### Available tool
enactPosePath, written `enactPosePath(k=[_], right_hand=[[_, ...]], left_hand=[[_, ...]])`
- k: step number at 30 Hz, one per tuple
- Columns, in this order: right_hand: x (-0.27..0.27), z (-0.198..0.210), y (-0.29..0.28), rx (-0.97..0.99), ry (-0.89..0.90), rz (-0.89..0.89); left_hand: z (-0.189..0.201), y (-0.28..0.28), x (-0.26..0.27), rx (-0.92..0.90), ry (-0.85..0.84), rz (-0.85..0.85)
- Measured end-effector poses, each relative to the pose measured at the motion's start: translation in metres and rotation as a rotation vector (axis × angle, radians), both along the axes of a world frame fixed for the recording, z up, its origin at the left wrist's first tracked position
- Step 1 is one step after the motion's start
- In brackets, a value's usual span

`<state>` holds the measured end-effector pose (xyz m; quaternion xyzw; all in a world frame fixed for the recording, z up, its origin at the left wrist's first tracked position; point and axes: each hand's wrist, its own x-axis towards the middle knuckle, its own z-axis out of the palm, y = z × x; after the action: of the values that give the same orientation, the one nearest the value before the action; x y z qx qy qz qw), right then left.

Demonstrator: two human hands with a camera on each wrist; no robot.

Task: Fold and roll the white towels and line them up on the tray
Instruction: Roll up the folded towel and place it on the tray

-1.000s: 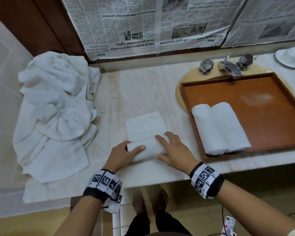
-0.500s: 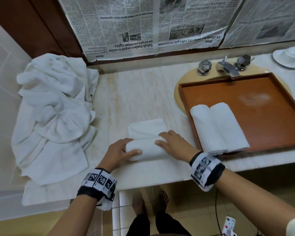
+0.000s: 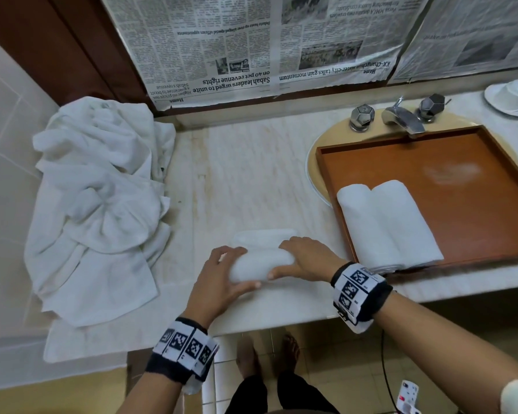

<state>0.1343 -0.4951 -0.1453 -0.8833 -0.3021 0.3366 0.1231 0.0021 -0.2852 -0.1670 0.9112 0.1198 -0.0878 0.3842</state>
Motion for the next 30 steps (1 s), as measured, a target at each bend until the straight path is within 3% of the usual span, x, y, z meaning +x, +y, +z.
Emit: enactPosePath(k=[2, 4, 8, 12, 20, 26, 30], right_hand=[[-0.002, 0.003, 0.0, -0.054, -0.058, 0.044], [-0.014, 0.005, 0.0, -0.103, -0.256, 0.074], [-0.043, -0.002, -0.005, -0.041, -0.455, 0.043], [-0.023, -0.006, -0.003, -0.024, -0.27, 0.008], [0.008, 0.005, 0.012, -0.111, 0.058, -0.055], [-0.004, 0.01, 0.001, -0.051, 0.191, -0.19], [-0.017, 0.013, -0.007, -0.058, 0.257, -0.217]], left_hand=[[0.001, 0.004, 0.004, 0.009, 0.008, 0.001], [0.007, 0.012, 0.016, 0.003, 0.038, -0.017], [0.02, 0.027, 0.042, -0.049, 0.186, -0.048], [0.021, 0.031, 0.058, -0.117, 0.32, -0.033], [0.022, 0.023, 0.063, -0.137, 0.305, -0.034], [0.036, 0.021, 0.079, -0.226, 0.628, -0.073], [0.041, 0.011, 0.082, -0.23, 0.722, -0.222]])
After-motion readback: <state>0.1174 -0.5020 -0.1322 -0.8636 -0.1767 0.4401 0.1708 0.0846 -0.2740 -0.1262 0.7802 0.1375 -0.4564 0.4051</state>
